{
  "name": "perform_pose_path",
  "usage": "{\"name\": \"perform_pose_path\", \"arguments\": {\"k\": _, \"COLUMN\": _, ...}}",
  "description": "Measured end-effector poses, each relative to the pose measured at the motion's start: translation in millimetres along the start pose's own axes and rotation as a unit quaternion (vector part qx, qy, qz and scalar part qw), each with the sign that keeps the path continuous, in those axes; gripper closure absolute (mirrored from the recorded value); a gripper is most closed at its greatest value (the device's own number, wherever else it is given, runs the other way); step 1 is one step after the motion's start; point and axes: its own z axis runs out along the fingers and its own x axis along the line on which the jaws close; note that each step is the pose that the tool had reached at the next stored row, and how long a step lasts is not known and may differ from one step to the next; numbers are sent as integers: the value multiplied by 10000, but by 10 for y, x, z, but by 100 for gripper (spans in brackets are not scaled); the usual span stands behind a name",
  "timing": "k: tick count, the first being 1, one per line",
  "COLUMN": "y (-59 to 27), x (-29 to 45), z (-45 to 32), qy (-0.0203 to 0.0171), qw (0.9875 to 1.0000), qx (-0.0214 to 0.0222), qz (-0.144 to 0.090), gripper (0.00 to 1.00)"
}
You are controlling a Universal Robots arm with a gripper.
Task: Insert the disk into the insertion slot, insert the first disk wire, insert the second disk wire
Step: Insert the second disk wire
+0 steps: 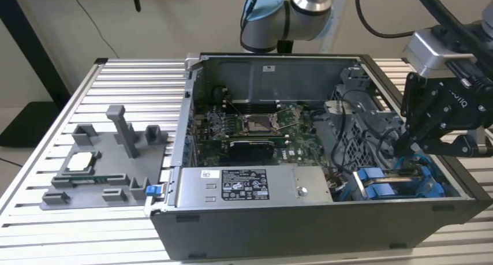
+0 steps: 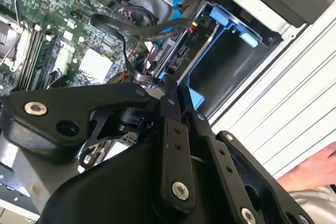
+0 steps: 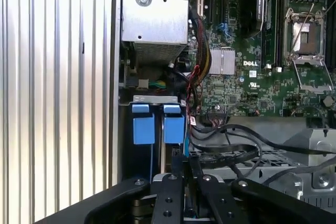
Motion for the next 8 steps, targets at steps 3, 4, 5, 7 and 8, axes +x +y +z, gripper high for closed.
{"name": "perform_pose_path", "arguments": {"k": 3, "y": -1, "x": 1, "z": 1, "qy": -1, "qw": 10000, "qx": 0, "qz": -1, "gripper": 100}}
{"name": "perform_pose_path", "arguments": {"k": 4, "y": -1, "x": 1, "z": 6, "qy": -3, "qw": 10000, "qx": 2, "qz": -1, "gripper": 100}}
{"name": "perform_pose_path", "arguments": {"k": 5, "y": -1, "x": 3, "z": 19, "qy": -8, "qw": 10000, "qx": 5, "qz": -2, "gripper": 100}}
{"name": "perform_pose_path", "arguments": {"k": 7, "y": -2, "x": 6, "z": 41, "qy": -36, "qw": 10000, "qx": 23, "qz": -5, "gripper": 100}}
{"name": "perform_pose_path", "arguments": {"k": 8, "y": -2, "x": 7, "z": 51, "qy": -57, "qw": 10000, "qx": 32, "qz": -7, "gripper": 100}}
